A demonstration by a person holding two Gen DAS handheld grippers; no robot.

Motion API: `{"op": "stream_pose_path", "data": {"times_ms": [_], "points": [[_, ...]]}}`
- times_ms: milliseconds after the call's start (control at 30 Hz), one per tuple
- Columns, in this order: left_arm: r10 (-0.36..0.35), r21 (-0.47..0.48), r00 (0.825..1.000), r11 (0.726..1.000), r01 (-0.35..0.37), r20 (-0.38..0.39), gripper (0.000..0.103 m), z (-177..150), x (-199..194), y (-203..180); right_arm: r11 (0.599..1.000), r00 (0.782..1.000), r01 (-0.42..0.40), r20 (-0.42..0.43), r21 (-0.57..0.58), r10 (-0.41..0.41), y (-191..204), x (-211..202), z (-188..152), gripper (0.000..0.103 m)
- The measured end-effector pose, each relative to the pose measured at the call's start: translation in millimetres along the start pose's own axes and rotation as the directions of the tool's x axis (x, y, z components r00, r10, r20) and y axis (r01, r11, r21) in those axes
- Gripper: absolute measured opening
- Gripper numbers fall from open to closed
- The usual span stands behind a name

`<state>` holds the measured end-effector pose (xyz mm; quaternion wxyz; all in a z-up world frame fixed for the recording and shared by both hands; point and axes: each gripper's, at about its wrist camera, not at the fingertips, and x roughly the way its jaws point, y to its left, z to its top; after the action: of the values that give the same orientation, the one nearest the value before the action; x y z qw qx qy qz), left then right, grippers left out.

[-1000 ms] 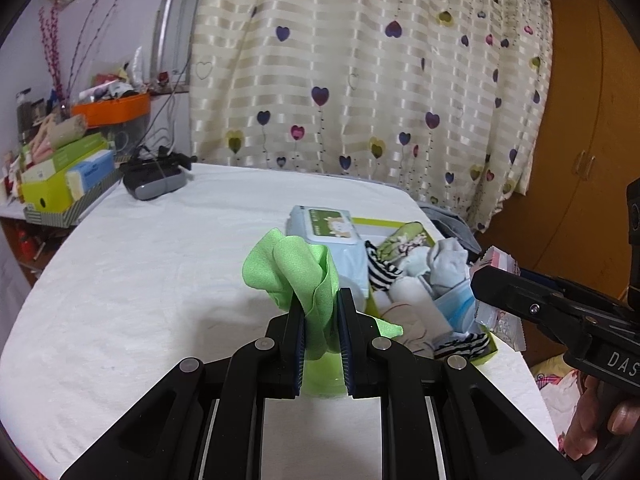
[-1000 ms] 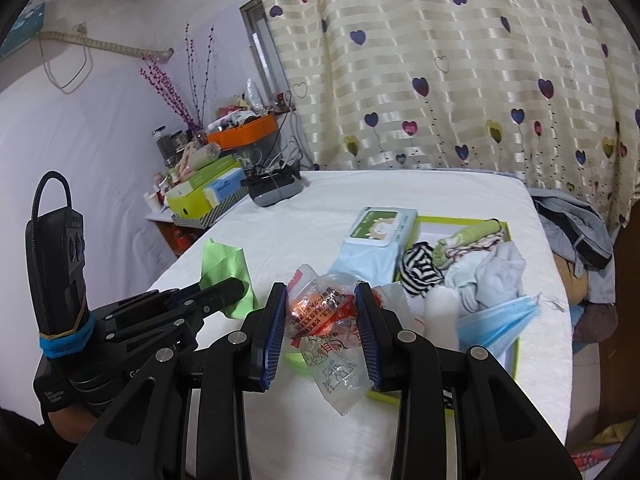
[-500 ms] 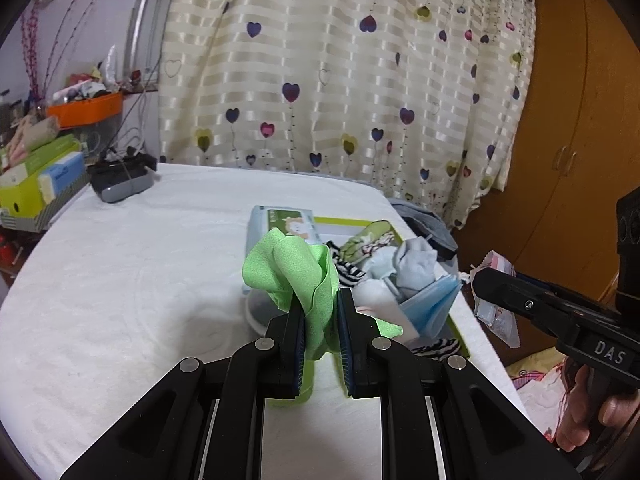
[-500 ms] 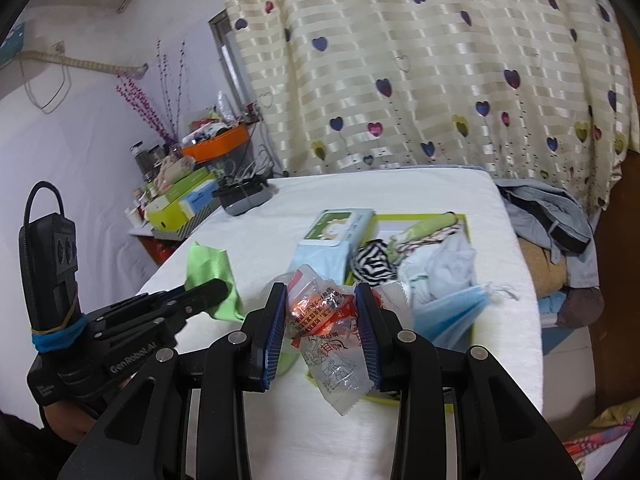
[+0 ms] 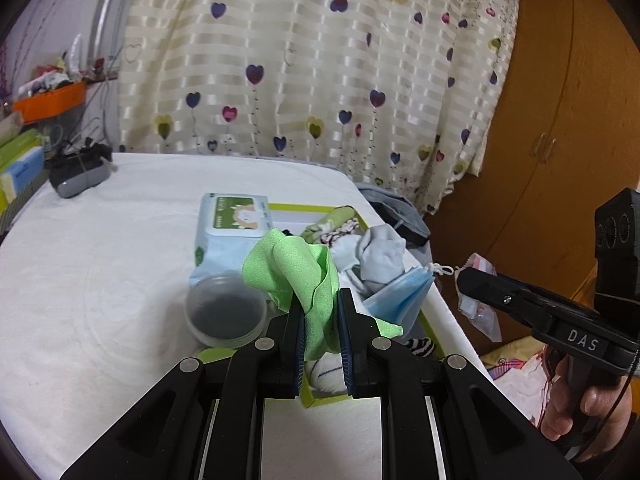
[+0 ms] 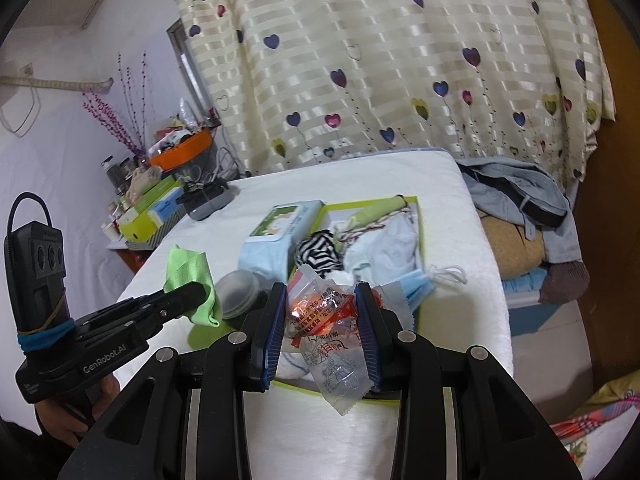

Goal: Organize soft objects
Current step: 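Carry the green cloth and snack bag over the lime-green box with both tools, then lower the cloth and snack bag into the box and open both tools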

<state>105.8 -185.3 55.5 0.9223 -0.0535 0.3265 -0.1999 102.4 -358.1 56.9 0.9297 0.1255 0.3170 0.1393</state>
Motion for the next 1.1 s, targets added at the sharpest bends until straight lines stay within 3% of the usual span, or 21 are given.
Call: {"op": "stream_pose_path", "data": {"times_ms": [467,867,1100], "points": [[0.003,0.039,0.999,0.999,-0.002,-0.04,0.014,19,38,-5,1.0,0.994,0.023,-0.107,0.001,-0.022,-22,69,-17,0.036],[-0.002,0.056,0.998,0.998,0.006,-0.067,0.014,25,57,-11,0.992,0.988,0.069,-0.129,-0.103,-0.083,-21,91,-25,0.036],[-0.002,0.055,0.998,0.998,0.005,-0.066,0.014,26,58,-12,0.98,0.991,0.086,-0.083,-0.178,-0.102,-4,73,-24,0.047]]}}
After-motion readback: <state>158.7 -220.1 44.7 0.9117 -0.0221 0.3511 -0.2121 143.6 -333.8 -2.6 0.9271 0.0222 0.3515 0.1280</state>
